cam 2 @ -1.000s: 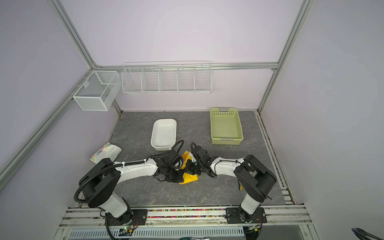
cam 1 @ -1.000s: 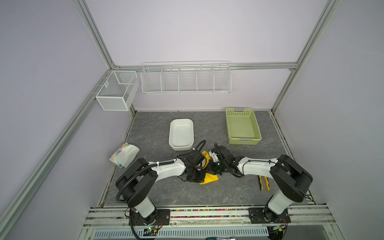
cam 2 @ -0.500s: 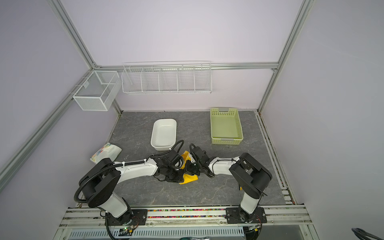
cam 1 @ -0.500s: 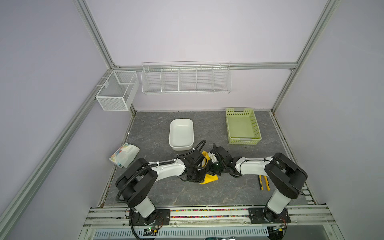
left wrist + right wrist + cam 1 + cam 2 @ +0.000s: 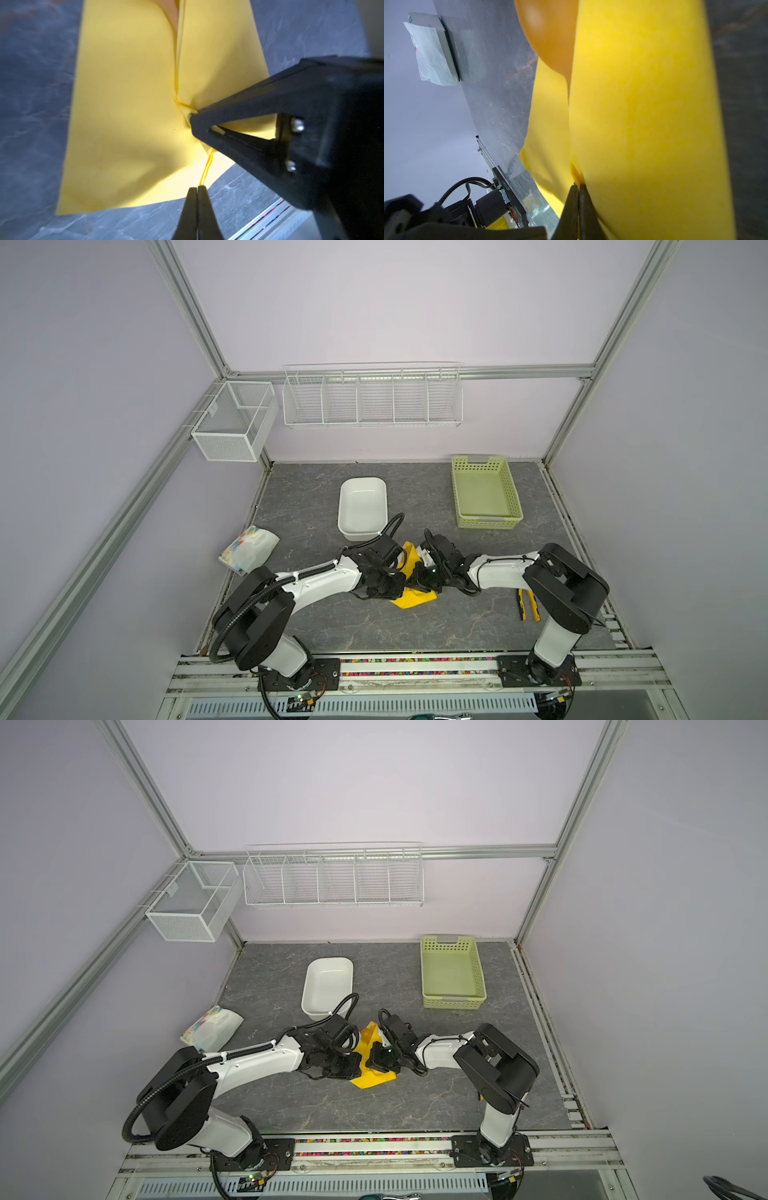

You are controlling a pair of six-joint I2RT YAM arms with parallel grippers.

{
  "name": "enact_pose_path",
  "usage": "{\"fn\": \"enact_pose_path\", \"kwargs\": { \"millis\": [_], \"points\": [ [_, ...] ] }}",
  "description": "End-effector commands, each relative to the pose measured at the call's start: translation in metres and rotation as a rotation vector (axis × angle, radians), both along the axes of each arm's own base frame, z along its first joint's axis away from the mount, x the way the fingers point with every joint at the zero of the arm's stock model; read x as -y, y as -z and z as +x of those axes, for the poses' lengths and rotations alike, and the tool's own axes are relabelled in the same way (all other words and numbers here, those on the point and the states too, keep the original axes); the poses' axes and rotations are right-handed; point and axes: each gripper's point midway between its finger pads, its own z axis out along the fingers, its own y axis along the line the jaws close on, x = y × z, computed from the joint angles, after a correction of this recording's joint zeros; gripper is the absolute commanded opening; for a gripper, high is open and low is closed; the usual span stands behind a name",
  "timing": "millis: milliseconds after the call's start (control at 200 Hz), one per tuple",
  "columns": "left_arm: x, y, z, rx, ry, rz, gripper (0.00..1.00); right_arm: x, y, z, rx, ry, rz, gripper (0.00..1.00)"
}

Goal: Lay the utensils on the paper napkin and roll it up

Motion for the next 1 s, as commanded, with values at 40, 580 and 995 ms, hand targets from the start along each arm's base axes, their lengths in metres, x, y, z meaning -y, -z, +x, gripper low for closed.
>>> {"fn": "enact_pose_path", "kwargs": {
  "millis": [40,580,995],
  "points": [
    [-0.017,-0.011,0.011,0.047,-0.028,0.028,0.03,0.014,0.014,-0.007,-0.028,0.017,-0.081,0.07],
    [0.003,0.001,0.013,-0.009,0.002,-0.058,0.03,0.049,0.016,-0.014,-0.023,0.073,-0.148,0.07],
    [0.010,0.034,0.015,-0.078,0.026,-0.021,0.03,0.058,0.011,-0.018,-0.033,0.103,-0.149,0.07]
  ]
}}
